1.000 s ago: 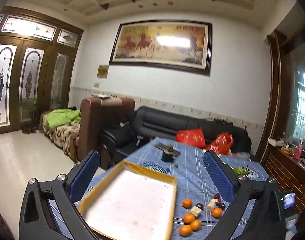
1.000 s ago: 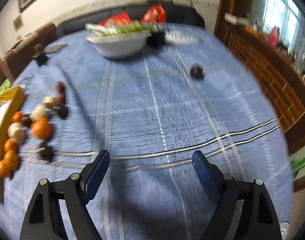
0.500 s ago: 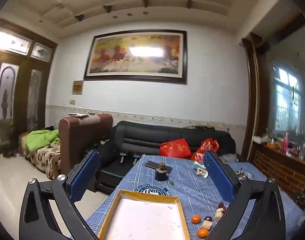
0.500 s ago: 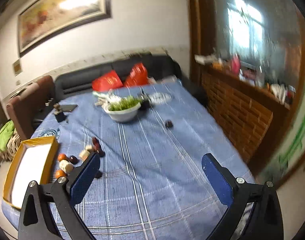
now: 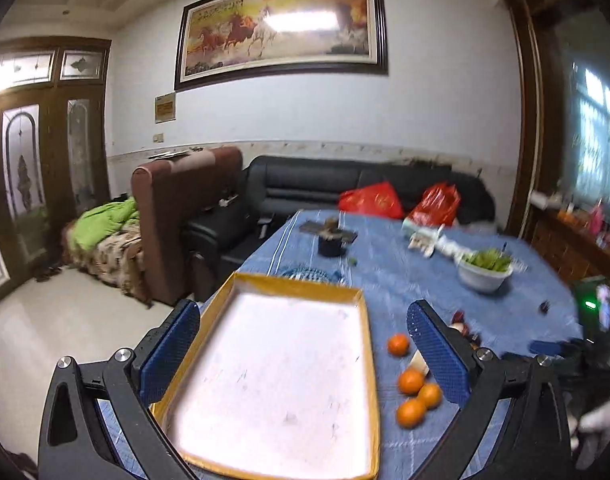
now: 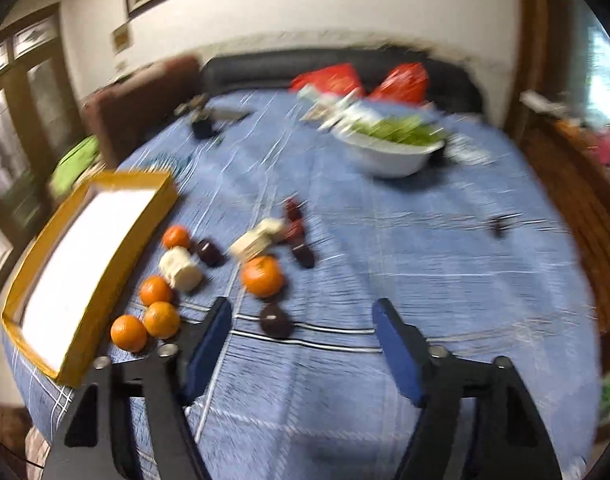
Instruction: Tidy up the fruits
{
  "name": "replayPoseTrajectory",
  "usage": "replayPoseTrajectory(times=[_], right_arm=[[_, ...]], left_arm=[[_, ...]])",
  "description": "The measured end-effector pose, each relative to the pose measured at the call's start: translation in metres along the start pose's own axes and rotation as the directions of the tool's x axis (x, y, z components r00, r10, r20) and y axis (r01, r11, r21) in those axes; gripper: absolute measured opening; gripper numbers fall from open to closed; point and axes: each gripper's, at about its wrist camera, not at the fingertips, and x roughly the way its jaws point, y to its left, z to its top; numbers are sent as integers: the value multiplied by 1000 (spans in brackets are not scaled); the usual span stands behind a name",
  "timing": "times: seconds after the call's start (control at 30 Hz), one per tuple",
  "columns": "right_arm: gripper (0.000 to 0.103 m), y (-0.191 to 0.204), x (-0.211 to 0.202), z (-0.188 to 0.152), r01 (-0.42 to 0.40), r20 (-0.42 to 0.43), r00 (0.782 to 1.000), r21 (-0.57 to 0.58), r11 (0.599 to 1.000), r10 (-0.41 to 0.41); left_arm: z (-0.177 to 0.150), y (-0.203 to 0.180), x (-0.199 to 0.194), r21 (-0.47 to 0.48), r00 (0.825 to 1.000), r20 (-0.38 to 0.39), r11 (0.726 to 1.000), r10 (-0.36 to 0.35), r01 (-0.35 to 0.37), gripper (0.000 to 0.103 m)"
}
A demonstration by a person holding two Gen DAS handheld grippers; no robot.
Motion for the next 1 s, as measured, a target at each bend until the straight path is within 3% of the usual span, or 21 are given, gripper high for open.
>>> replayPoseTrajectory(times=[0.07,0.27,0.37,0.43,0.67,0.73,0.8,0.9,1.0], right_arm=[[62,4,28,1,-33,-45,998,-15,999,32],[60,5,66,-7,-91,-82,993,-31,995,88],[41,1,71,-9,-118,-89,989,-34,992,115],[30,-3,74,-9,-147,-90,986,-33,989,143],[28,-12,65,-12,-199,-41,979,1,980,199],[28,-15,60,-12,-209,-26,977,9,978,209],[28,-18,58,-12,-217,-22,976,22,976,217],[29,-21,58,-11,-223,-26,974,40,974,224],[29,-21,58,-11,-226,-27,973,42,973,227]], left_arm=[[-5,-9,2,21,999,-40,1000,-11,11,103],[-23,-47,29,74,986,-164,996,-34,47,103],[-31,-70,42,100,975,-209,990,-73,95,102],[-35,-84,48,130,969,-231,984,-87,120,97],[-63,-121,79,205,932,-337,957,-129,207,74],[-72,-122,92,201,914,-380,952,-142,232,60],[-80,-121,106,190,882,-438,942,-171,276,49],[-90,-123,120,195,837,-506,917,-209,347,48],[-95,-124,128,222,818,-538,901,-206,374,48]])
